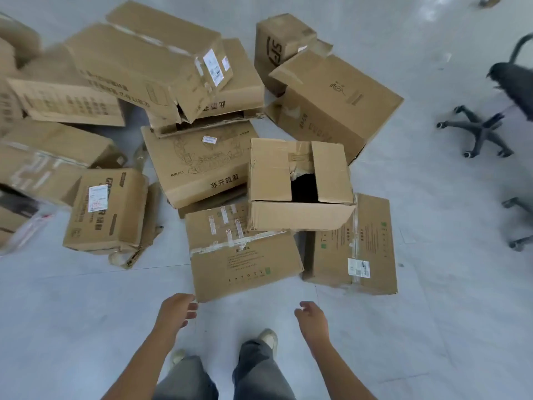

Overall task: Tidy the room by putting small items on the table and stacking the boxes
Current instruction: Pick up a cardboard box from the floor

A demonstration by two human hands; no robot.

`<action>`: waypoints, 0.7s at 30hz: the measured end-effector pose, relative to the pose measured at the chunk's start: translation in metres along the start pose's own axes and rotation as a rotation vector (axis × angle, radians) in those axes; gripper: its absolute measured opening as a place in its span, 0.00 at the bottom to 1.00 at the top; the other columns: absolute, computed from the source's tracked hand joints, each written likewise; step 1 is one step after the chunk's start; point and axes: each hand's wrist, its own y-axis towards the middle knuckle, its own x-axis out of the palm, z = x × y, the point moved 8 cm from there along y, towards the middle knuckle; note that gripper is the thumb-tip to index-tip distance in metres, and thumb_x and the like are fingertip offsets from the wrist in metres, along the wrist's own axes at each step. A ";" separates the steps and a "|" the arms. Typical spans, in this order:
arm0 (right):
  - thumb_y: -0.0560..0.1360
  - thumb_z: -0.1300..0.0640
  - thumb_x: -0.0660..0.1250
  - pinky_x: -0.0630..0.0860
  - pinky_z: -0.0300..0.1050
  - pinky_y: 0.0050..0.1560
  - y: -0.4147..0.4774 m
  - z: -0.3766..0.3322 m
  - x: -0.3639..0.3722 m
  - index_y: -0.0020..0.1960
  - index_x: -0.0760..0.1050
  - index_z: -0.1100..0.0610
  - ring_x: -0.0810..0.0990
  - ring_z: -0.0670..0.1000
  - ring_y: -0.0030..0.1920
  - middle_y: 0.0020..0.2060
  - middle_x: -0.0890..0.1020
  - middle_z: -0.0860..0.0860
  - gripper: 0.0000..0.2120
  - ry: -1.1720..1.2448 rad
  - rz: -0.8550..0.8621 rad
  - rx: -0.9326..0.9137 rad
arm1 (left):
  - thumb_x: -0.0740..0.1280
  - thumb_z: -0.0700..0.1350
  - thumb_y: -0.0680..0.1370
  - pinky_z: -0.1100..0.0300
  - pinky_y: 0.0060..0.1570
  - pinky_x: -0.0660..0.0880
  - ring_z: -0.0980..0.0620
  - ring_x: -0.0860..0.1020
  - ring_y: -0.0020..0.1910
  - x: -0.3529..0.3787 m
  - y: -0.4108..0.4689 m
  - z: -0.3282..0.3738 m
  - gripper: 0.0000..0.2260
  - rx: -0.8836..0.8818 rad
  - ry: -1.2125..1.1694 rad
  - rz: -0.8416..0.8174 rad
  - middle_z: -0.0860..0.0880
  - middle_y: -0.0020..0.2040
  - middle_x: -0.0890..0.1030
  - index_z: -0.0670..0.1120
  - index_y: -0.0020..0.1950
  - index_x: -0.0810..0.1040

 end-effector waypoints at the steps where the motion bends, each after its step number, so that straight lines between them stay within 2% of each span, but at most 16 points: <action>1: 0.77 0.59 0.59 0.71 0.44 0.57 0.012 0.001 -0.004 0.66 0.70 0.58 0.74 0.54 0.61 0.63 0.75 0.56 0.18 -0.016 -0.013 0.010 | 0.62 0.38 0.78 0.58 0.37 0.67 0.47 0.74 0.36 0.004 0.002 0.004 0.05 -0.007 -0.015 0.014 0.42 0.40 0.78 0.37 0.48 0.75; 5: 0.77 0.59 0.58 0.68 0.41 0.52 0.060 -0.002 -0.005 0.67 0.69 0.58 0.73 0.54 0.62 0.64 0.74 0.56 0.19 -0.079 -0.058 0.033 | 0.62 0.38 0.78 0.57 0.38 0.68 0.47 0.75 0.38 0.019 0.023 0.022 0.05 0.018 -0.034 0.041 0.41 0.42 0.78 0.38 0.46 0.75; 9: 0.77 0.59 0.59 0.67 0.40 0.49 0.155 -0.012 0.017 0.67 0.69 0.58 0.74 0.54 0.61 0.64 0.74 0.56 0.19 -0.115 -0.060 -0.012 | 0.65 0.40 0.75 0.56 0.41 0.66 0.47 0.73 0.39 0.042 0.097 0.036 0.05 0.087 -0.016 0.078 0.42 0.43 0.76 0.40 0.40 0.73; 11: 0.77 0.60 0.59 0.71 0.43 0.51 0.211 -0.005 0.035 0.67 0.68 0.60 0.75 0.55 0.58 0.63 0.74 0.57 0.19 -0.099 -0.055 -0.020 | 0.64 0.40 0.75 0.55 0.46 0.66 0.46 0.72 0.45 0.053 0.149 0.025 0.05 0.092 0.038 0.120 0.42 0.48 0.74 0.39 0.48 0.74; 13: 0.76 0.60 0.60 0.71 0.45 0.49 0.268 0.009 0.052 0.67 0.67 0.61 0.75 0.56 0.52 0.60 0.74 0.59 0.20 -0.071 -0.051 0.002 | 0.62 0.38 0.77 0.53 0.53 0.68 0.42 0.73 0.56 0.061 0.204 0.003 0.14 0.067 0.090 0.185 0.40 0.58 0.74 0.38 0.63 0.72; 16: 0.74 0.60 0.62 0.72 0.47 0.43 0.357 0.039 0.073 0.68 0.64 0.63 0.75 0.57 0.45 0.53 0.75 0.59 0.24 -0.065 -0.031 0.054 | 0.63 0.38 0.77 0.50 0.60 0.68 0.37 0.71 0.63 0.068 0.275 -0.036 0.21 -0.006 0.079 0.209 0.37 0.66 0.72 0.38 0.70 0.67; 18: 0.72 0.58 0.63 0.77 0.53 0.49 0.406 0.059 0.083 0.69 0.62 0.62 0.76 0.61 0.51 0.54 0.74 0.60 0.27 -0.108 -0.004 0.076 | 0.64 0.39 0.77 0.49 0.62 0.67 0.37 0.69 0.65 0.069 0.314 -0.060 0.24 -0.051 0.131 0.219 0.38 0.68 0.70 0.39 0.72 0.64; 21: 0.72 0.57 0.65 0.74 0.61 0.59 0.449 0.079 0.093 0.74 0.55 0.59 0.70 0.65 0.62 0.66 0.67 0.61 0.33 -0.150 0.041 0.098 | 0.65 0.43 0.77 0.46 0.65 0.64 0.37 0.63 0.70 0.069 0.353 -0.093 0.29 -0.120 0.231 0.251 0.38 0.72 0.64 0.41 0.75 0.59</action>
